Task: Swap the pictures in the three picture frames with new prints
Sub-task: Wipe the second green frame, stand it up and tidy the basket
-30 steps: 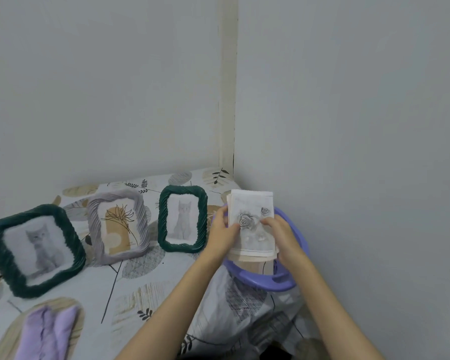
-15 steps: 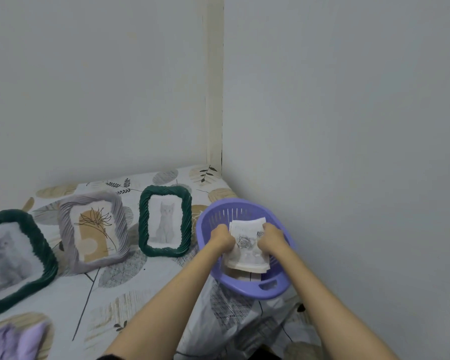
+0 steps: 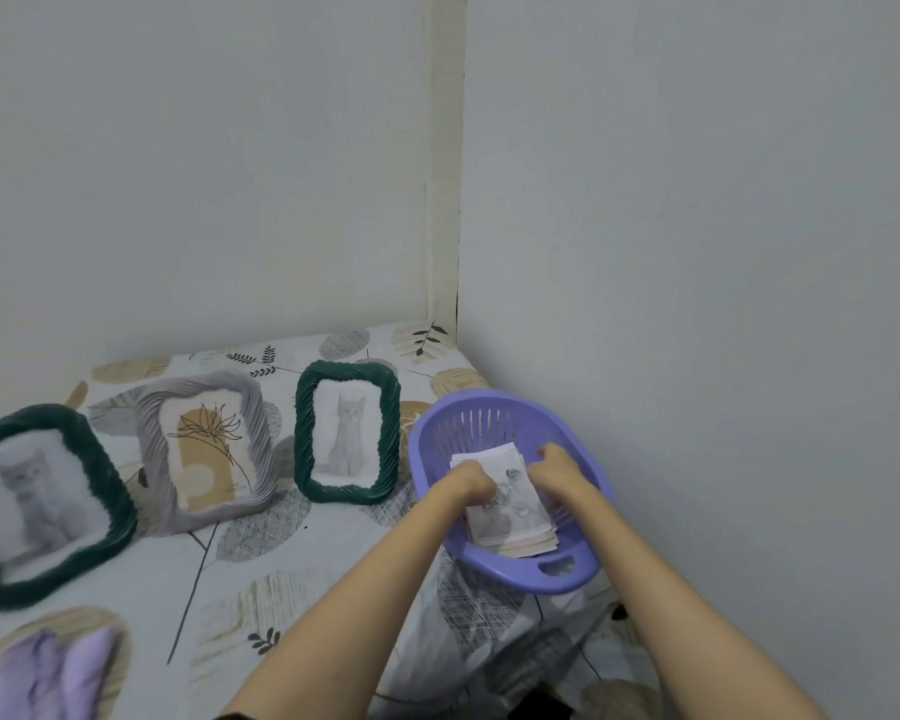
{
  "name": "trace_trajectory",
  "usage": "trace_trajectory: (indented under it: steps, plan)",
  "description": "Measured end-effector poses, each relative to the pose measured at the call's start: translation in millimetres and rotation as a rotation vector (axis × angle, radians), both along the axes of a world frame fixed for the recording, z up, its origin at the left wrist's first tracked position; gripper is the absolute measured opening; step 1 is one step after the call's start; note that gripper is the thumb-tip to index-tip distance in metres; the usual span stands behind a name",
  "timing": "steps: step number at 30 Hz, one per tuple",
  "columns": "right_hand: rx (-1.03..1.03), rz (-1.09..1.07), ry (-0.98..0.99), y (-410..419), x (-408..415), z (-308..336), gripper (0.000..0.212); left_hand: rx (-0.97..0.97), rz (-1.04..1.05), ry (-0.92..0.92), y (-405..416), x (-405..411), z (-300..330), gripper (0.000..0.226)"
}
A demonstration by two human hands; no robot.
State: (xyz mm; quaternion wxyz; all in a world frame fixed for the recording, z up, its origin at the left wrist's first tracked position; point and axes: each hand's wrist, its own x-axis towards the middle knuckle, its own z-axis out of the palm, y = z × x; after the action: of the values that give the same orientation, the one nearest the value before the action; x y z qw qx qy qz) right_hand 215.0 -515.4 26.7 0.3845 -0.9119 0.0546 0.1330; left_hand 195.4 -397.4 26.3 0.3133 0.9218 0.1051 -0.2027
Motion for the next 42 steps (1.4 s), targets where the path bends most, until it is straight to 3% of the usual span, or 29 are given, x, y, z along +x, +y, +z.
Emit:
trace_trajectory:
  steps: [3,6,10,13,19,21,26,28,32,35,37,39,42]
  plan:
    - [0.027,0.002,-0.130,6.6,-8.6,11.3,0.047,-0.176,0.082,-0.218,14.8,-8.5,16.4,0.014]
    - [0.109,0.081,-0.324,31.5,-30.2,31.6,0.043,-0.349,0.200,-0.520,51.7,-36.4,34.0,0.030]
    - [0.239,0.233,-0.507,89.2,-79.7,41.7,0.035,-0.379,0.363,-0.735,126.2,-109.6,38.5,0.021]
    - [0.319,0.365,-0.467,139.3,-120.3,23.6,0.029,-0.321,0.526,-0.745,181.2,-171.5,17.4,0.019]
    - [0.388,0.516,-0.148,225.8,-182.5,-34.6,0.026,-0.054,0.779,-0.687,263.3,-268.2,-34.2,0.018]
    - [0.426,0.512,-0.055,246.7,-195.3,-49.1,0.027,0.031,0.774,-0.679,274.8,-285.8,-45.8,0.020]
    - [0.548,0.415,0.168,286.3,-218.6,-68.2,0.036,0.364,0.572,-0.460,275.6,-300.9,-65.9,0.059]
    - [0.561,0.409,0.195,295.3,-224.4,-72.3,0.038,0.445,0.497,-0.436,273.3,-300.7,-68.0,0.063]
    - [0.577,0.377,0.230,305.1,-229.2,-74.6,0.032,0.135,0.665,-0.585,280.1,-302.5,-68.7,0.019]
    - [0.479,0.387,0.125,308.5,-227.9,-79.6,0.021,-0.150,0.958,-0.614,292.2,-314.3,-64.7,0.009]
    - [0.432,0.355,0.098,309.1,-228.5,-79.9,0.018,-0.072,1.138,-0.639,302.5,-326.3,-65.2,0.009]
    - [0.427,0.331,0.124,311.8,-229.0,-77.9,0.019,0.141,1.205,-0.605,311.3,-335.7,-71.5,0.018]
    - [0.404,0.345,0.179,318.6,-230.3,-74.2,0.028,0.229,1.017,-0.660,319.6,-337.8,-78.5,0.024]
